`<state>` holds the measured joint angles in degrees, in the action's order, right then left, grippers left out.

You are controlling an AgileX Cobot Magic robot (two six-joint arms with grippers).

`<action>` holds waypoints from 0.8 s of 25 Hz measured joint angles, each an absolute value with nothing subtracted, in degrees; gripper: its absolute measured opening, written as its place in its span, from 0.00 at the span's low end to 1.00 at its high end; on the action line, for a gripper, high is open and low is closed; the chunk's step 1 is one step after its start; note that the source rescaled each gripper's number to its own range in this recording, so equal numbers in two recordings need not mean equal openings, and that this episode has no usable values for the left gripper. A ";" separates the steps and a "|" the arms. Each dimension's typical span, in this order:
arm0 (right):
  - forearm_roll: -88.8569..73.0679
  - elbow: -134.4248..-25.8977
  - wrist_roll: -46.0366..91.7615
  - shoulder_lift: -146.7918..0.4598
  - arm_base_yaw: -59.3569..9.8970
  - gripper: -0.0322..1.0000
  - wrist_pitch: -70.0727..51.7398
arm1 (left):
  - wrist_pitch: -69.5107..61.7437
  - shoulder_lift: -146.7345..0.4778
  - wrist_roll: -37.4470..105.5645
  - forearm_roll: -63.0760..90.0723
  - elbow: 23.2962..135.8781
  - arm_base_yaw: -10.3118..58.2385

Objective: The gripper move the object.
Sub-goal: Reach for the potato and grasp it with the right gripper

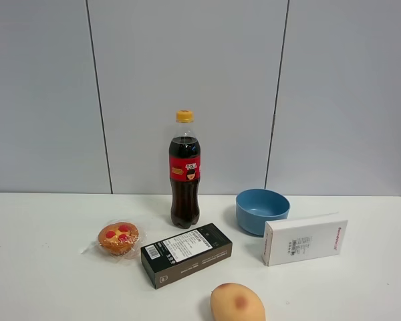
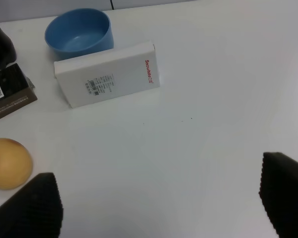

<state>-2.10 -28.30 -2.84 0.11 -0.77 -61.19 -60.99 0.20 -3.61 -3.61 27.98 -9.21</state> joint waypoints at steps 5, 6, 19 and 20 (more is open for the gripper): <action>-2.10 -28.30 -2.84 0.11 -0.77 0.88 -61.19 | -60.99 0.20 -3.61 -3.61 27.98 -9.21; -2.10 -28.30 -2.84 0.11 -0.77 0.88 -61.19 | -60.99 0.20 -3.61 -3.61 27.98 -9.21; -7.62 -28.30 -2.34 0.11 -2.68 0.88 -61.01 | -60.99 0.20 -3.61 -3.61 27.98 -9.21; -7.82 -28.30 -2.34 0.11 -2.68 0.88 -61.01 | -60.99 0.20 -3.61 -3.61 27.98 -9.21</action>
<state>-7.82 -28.30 -2.34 0.11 -2.68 -61.01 -60.99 0.20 -3.61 -3.61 27.98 -9.21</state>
